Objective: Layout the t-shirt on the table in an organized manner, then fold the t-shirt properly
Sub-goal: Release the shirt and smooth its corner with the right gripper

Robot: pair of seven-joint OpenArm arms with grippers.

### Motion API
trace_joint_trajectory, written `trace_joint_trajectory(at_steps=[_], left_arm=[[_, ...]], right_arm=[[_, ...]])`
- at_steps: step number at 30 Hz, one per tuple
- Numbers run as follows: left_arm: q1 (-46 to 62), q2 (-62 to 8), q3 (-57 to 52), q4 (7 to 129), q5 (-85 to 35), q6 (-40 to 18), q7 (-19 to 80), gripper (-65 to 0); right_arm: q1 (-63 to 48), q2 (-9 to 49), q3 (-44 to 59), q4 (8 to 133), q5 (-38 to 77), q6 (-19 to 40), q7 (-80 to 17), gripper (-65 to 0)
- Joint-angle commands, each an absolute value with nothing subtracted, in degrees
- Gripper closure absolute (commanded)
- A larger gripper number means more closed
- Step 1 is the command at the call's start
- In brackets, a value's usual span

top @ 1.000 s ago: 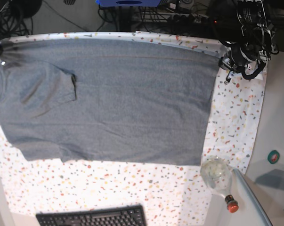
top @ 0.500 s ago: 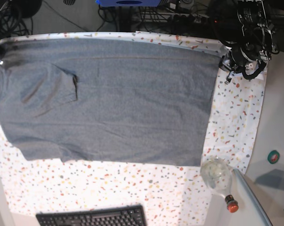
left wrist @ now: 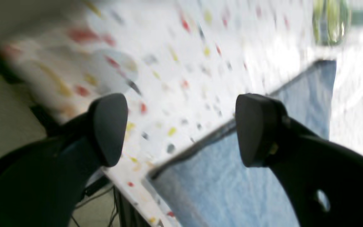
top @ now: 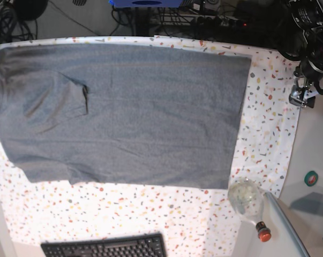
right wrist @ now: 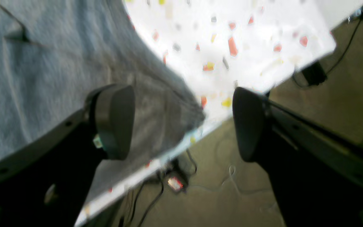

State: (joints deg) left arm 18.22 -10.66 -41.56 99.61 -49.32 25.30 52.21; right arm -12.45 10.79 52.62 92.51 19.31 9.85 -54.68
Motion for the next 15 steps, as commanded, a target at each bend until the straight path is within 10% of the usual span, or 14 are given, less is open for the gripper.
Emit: trace_joint_trajectory(at_steps=[1,15], left_arm=[[17.63,-11.74,-41.98,100.62,-50.15,23.43,52.09,-51.0],[20.88,-11.82,-43.56,100.70,-49.71,10.59,52.00,-50.8]], right_arm=[[-10.33,13.49,52.53,91.38,19.65,9.63,-51.03,-45.8],[20.35,30.29,27.91,32.75,19.65,9.71,-23.08,-46.2]])
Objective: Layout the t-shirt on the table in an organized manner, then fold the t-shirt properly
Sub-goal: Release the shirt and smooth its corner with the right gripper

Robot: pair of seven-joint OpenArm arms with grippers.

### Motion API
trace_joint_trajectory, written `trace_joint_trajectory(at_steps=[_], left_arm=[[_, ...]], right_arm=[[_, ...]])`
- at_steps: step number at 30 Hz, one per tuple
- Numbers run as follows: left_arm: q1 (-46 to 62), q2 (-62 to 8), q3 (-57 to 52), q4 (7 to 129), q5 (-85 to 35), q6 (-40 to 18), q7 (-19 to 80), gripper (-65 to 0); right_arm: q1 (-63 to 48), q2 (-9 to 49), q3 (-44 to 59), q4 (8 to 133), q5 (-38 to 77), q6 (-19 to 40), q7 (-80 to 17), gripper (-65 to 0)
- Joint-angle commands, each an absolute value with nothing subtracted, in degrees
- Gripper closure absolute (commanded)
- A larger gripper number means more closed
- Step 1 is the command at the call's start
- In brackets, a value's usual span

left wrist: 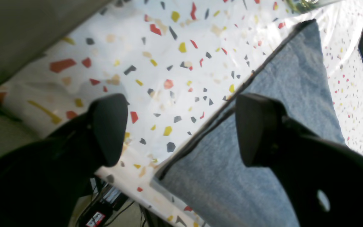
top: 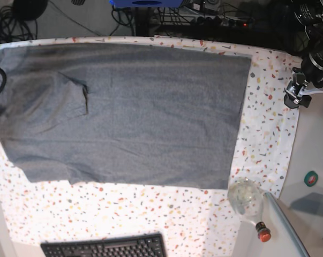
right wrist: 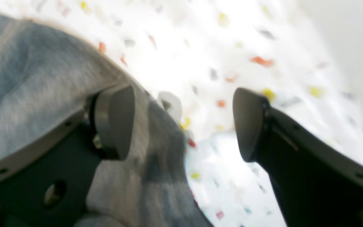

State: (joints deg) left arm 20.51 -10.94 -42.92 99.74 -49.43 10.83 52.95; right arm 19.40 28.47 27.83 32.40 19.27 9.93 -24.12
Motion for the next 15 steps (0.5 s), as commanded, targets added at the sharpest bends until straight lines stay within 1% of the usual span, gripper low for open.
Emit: trace_joint_trajectory(at_steps=[1,5,9,12,13,15], left_arm=[[21.14,-11.82,-44.35,100.70,-49.71,10.59,52.00,-50.8],[21.23,-11.82,-46.90,100.62,-49.71,10.59,52.00,-50.8],[21.85,-11.82,-48.57,100.62,-49.71,10.59,52.00,-50.8],[21.93,-11.82,-48.57,100.62,-49.71,10.59,52.00,-50.8],[21.93,-11.82,-48.57,100.62,-49.71,10.59,52.00,-50.8],[21.93,-11.82,-48.13,100.62,-49.71,10.59,52.00,-50.8]], right_arm=[[21.41,30.46,26.68,30.29,19.65,9.71,-21.49,-46.2],[23.25,30.11,22.73,24.22,19.65,9.71,-16.75,-46.2],[22.90,28.00,21.14,23.96,19.65,9.80,-15.34,-45.8],[22.29,27.56,21.32,23.96,19.65,9.80,-15.43,-44.7],[22.20,27.47,21.32,23.96,19.65,9.80,-15.34,-41.9],[21.85,26.95,21.32,24.22,19.74,9.80,-15.08,-29.1]])
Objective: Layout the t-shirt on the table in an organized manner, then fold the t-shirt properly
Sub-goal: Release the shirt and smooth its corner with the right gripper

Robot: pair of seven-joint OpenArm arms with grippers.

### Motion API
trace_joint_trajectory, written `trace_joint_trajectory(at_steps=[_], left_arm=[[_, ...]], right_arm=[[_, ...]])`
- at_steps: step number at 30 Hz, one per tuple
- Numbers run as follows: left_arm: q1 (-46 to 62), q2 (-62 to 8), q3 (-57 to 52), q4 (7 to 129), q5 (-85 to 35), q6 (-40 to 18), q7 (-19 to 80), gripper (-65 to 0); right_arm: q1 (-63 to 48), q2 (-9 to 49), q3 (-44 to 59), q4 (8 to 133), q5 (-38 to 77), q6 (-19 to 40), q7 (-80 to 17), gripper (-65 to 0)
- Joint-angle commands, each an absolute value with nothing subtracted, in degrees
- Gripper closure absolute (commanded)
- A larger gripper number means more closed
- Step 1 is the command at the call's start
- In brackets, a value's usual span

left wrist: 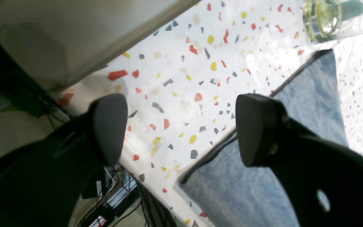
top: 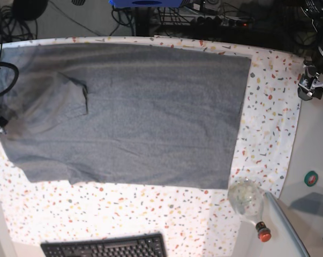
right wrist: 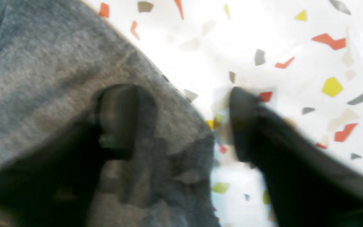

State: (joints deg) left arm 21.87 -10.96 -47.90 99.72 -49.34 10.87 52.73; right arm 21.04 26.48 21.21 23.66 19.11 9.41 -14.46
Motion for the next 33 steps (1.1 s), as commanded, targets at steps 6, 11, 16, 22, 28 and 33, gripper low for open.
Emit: trace_joint_trajectory(at_steps=[6,11,16,22,28,33], left_arm=[[21.58,-11.65,-47.96,100.62,-49.71,10.59,52.00,-50.8],[21.32,-11.65,-47.96,100.53,-49.71,10.59,52.00,-50.8],[21.23,-11.65,-47.87,100.53,-49.71,10.59,51.91,-50.8],[19.91,-11.82,-47.96,96.31,-49.71,10.51,52.00,-50.8],[19.30,-11.82,-47.96,93.93,-49.71,10.51,51.82,-50.8],[18.86,-11.91,-47.96,94.11,-49.80,10.42,51.74,-50.8]], right_arm=[[18.77,25.71,21.49,31.43,20.00,9.80,-14.64,0.0],[12.70,24.75,21.49,45.32,20.00,9.36,-21.14,0.0],[5.58,19.03,30.29,65.01,20.00,9.27,-33.19,0.0],[0.92,12.44,38.64,83.03,19.82,9.27,-51.47,0.0],[-1.36,6.37,44.18,88.48,19.82,9.36,-58.15,0.0],[-2.42,4.53,44.62,93.85,20.00,9.63,-62.64,-17.6]])
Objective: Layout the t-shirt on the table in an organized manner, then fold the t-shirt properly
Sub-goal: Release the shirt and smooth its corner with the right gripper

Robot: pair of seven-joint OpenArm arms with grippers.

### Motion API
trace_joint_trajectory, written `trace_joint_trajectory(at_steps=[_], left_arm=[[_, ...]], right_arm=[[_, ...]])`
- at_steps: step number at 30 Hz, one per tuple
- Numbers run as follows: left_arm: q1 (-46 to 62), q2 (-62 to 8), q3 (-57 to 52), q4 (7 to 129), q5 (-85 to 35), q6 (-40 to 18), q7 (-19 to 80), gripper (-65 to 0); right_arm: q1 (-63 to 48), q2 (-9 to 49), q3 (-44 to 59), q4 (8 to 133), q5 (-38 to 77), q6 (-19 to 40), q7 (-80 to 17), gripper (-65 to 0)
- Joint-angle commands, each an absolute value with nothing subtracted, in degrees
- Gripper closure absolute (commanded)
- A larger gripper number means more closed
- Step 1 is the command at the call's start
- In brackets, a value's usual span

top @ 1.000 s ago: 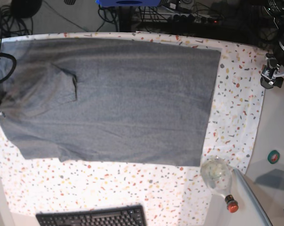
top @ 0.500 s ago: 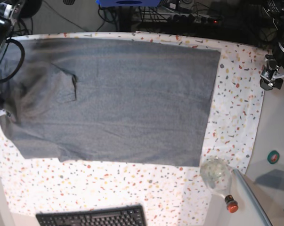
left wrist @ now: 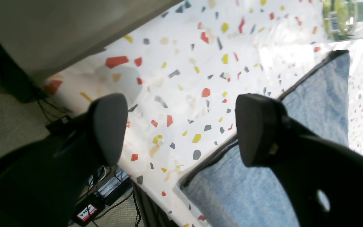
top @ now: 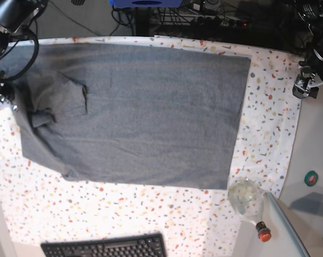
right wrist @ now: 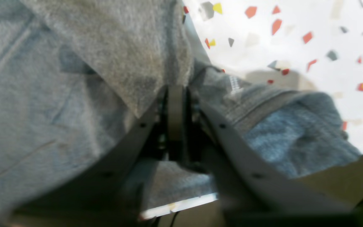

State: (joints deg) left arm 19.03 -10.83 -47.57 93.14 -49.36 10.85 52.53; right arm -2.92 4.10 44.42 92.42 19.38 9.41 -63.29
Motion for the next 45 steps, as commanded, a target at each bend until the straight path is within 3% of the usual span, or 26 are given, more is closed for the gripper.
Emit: trace_joint_trajectory(at_steps=[1,4,6,12,18,25,28,36,37,45], left_arm=[[18.68,-12.00,-47.96,94.02,-49.80,10.42,51.74,-50.8],[18.86,-12.79,-47.96,93.67,-49.80,10.42,51.74,-50.8],[19.03,-12.79,-47.96,94.02,-49.80,10.42,51.74,-50.8],[19.12,-12.79,-48.40,94.11,-49.80,10.42,52.00,-50.8],[19.21,-12.70,-48.40,94.11,-49.80,10.42,52.00,-50.8],[19.21,-12.70,-48.40,94.11,-49.71,10.42,52.00,-50.8],[19.21,-12.70,-48.48,94.11,-49.71,10.42,52.00,-50.8],[19.21,-12.70,-48.48,93.85,-49.71,10.42,51.91,-50.8],[19.21,-12.70,-48.48,93.85,-49.71,10.42,51.91,-50.8],[19.12,-12.70,-48.13,93.76,-49.71,10.42,51.74,-50.8]], right_arm=[[-2.59,4.00,44.62,95.60,20.00,9.63,-62.46,-25.1],[-1.36,4.00,44.00,98.59,20.00,9.71,-61.14,-43.5],[2.33,5.85,43.91,95.69,19.82,9.71,-58.15,-49.2],[16.22,15.78,35.91,65.36,19.65,9.36,-48.84,-49.4],[25.27,20.88,22.90,39.87,19.65,9.27,-34.15,-49.4],[28.35,21.32,16.84,28.44,19.65,9.27,-26.68,-49.1],[28.18,21.32,16.40,28.18,19.65,9.27,-25.54,-41.3],[28.18,21.14,16.75,28.09,19.74,9.27,-25.63,-2.6],[28.18,21.05,16.75,28.09,19.74,9.27,-25.63,0.0],[28.26,21.32,16.75,32.48,19.74,9.27,-29.49,0.0]])
